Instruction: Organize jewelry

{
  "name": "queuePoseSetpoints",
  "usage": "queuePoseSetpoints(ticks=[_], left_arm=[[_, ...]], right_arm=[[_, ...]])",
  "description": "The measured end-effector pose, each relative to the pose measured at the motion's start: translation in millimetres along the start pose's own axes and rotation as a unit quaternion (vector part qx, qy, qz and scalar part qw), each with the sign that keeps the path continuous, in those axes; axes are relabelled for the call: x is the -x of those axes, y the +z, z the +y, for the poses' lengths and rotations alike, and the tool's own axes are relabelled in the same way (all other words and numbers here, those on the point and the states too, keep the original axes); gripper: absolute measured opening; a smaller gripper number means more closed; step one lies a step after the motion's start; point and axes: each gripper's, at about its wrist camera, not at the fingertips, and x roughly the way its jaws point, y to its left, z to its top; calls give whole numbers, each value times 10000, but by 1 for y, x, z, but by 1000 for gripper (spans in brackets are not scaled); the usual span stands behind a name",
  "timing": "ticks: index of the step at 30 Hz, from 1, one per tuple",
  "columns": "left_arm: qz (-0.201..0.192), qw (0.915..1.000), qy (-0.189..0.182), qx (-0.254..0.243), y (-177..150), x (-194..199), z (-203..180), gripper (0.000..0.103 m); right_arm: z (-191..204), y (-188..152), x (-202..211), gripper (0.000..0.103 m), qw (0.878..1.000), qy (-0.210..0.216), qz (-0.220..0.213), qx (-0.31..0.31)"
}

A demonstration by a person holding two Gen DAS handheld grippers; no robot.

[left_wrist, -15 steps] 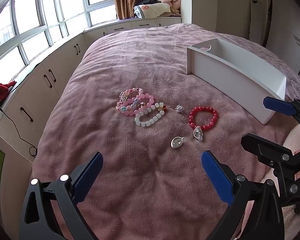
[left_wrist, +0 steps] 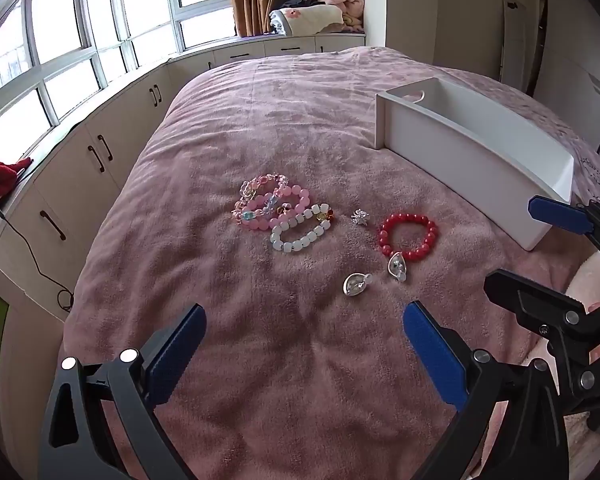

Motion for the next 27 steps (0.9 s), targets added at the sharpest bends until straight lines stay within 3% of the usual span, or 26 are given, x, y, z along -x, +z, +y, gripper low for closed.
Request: queuePoseSetpoints(ticks=[27], left_arm=[[-35,9992,-170,351,1,1,15,100]], right_arm=[[0,-1,-2,98,10000,-80,46,9]])
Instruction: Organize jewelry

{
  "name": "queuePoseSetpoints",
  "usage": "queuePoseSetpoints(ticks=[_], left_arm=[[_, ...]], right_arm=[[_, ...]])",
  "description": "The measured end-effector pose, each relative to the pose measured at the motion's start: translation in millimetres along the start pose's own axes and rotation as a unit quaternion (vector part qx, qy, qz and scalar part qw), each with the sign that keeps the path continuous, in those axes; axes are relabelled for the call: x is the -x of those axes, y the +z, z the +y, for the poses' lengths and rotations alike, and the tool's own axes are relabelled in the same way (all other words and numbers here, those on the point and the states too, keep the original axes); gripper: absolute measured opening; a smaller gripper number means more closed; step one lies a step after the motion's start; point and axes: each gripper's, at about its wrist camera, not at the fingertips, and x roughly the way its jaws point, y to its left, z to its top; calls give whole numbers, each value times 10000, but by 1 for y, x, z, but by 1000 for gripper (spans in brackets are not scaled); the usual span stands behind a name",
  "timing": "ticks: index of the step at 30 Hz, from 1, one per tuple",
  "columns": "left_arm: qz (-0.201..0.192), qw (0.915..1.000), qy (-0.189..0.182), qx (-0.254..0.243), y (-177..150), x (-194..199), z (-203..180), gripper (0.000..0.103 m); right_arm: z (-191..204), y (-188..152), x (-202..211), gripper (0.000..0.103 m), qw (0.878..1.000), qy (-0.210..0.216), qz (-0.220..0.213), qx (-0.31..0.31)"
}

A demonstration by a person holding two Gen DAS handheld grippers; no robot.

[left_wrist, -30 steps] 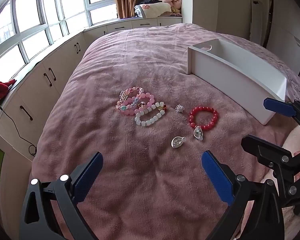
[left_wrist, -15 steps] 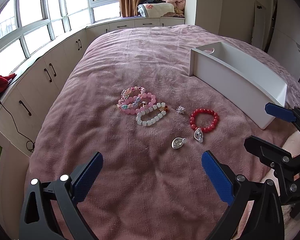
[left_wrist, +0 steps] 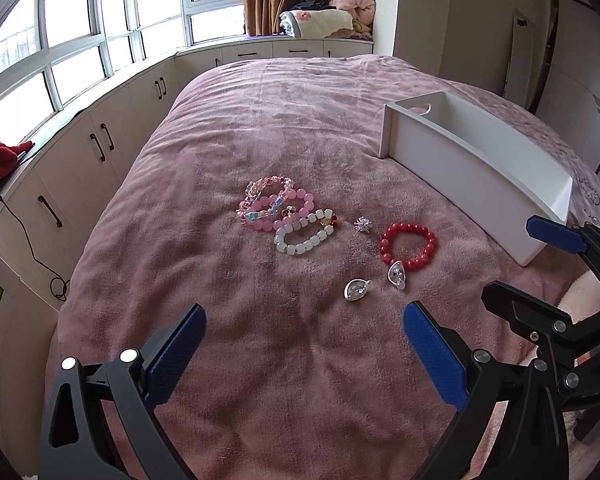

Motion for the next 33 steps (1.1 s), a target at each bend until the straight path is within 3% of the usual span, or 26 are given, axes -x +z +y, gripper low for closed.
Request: queuePoseSetpoints(ticks=[33], left_arm=[[56,10000,19,-24,-2,-2,-2,100]], right_arm=[[-4,1,-1,98,10000,8,21,-22]])
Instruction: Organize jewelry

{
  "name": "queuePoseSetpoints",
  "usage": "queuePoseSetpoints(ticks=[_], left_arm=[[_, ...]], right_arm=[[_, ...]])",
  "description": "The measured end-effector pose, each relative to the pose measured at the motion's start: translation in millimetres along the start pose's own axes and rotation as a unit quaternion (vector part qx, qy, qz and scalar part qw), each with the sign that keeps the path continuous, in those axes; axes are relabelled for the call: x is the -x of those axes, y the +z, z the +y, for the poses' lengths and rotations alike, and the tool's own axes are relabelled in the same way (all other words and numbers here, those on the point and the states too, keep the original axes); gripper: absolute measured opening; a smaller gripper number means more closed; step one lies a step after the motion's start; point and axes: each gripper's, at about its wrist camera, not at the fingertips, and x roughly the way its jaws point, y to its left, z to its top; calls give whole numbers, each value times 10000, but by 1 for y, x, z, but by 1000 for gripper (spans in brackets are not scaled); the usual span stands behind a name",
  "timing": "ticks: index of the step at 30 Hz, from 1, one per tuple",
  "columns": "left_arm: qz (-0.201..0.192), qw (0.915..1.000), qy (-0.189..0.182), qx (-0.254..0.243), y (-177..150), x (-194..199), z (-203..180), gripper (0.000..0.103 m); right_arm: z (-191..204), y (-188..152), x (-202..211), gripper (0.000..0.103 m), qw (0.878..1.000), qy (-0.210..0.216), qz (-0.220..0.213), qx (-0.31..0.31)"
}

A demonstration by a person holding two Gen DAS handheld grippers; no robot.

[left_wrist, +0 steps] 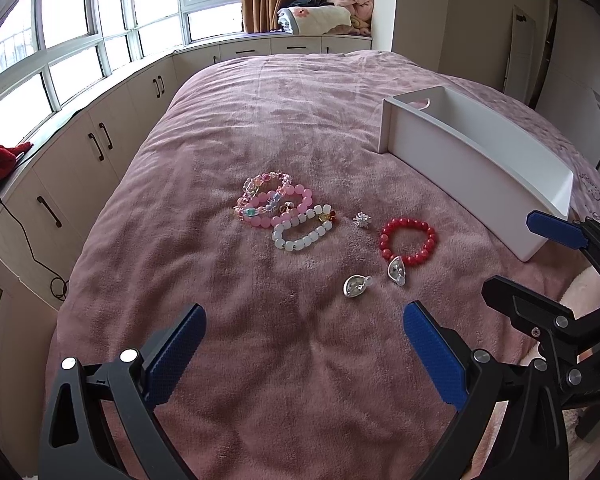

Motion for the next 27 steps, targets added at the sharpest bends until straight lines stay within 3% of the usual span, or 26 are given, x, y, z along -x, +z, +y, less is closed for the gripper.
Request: queuePoseSetpoints(ticks=[16,27], left_arm=[[29,10000,-10,-18,-1,-3,-1,100],[415,9983,-209,347,7,-27,16,100]], right_arm=[[3,0,-4,98,10000,-37,74,29],[-9,7,-17,98,9995,-3,244,-209]])
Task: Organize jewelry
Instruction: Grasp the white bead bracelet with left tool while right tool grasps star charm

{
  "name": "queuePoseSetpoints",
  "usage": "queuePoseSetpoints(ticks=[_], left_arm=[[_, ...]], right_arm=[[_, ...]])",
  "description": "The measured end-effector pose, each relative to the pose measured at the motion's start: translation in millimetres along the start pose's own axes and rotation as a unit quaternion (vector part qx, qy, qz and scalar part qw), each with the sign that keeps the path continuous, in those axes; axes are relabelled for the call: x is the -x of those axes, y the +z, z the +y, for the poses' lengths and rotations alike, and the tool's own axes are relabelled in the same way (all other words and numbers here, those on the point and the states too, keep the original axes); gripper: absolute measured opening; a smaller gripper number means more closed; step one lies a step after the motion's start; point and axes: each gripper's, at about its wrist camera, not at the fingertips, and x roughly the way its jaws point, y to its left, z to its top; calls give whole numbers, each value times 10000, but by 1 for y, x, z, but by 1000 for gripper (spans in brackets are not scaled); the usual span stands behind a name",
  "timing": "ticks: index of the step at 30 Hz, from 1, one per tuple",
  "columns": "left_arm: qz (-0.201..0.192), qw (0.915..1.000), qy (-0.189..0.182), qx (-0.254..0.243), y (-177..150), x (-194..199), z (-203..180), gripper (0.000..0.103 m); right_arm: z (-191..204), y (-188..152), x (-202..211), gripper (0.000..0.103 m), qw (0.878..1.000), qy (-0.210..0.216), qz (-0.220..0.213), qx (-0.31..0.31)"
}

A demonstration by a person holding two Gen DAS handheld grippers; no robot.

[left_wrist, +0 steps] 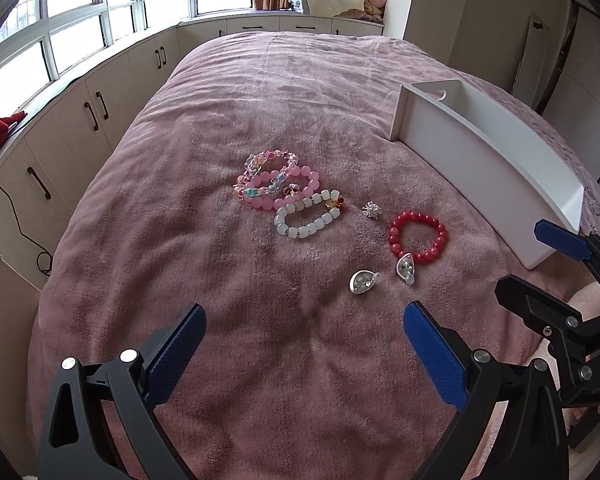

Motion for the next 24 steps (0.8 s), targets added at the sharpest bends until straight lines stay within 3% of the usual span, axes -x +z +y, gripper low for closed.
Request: queuePoseSetpoints(ticks=[6,10,19,21,22,23,24], left_arm=[[-148,9989,181,-415,17,-13,1,100],[-186,9987,83,-470,30,-24,5,100],[-302,9987,-241,-334,59,-55,13,100],[-282,9988,-244,-317,61,-62,15,97],[-252,9988,-279,-327,62,-67,16,89],[-191,9988,-301,-346,63,-72,16,74],[-93,9988,-310,-367,63,-78,17,69]], right_arm=[[-2,18,-7,97,9997,-101,-78,222],[-1,30,-20,82,9988,-55,18,490],[0,47,-60,66,9951,256,437,845],[2,51,-71,65,9938,192,454,998],[4,53,-77,60,9927,197,471,1093],[5,54,-85,57,9915,210,512,1181],[6,55,-92,52,9903,227,569,1243]])
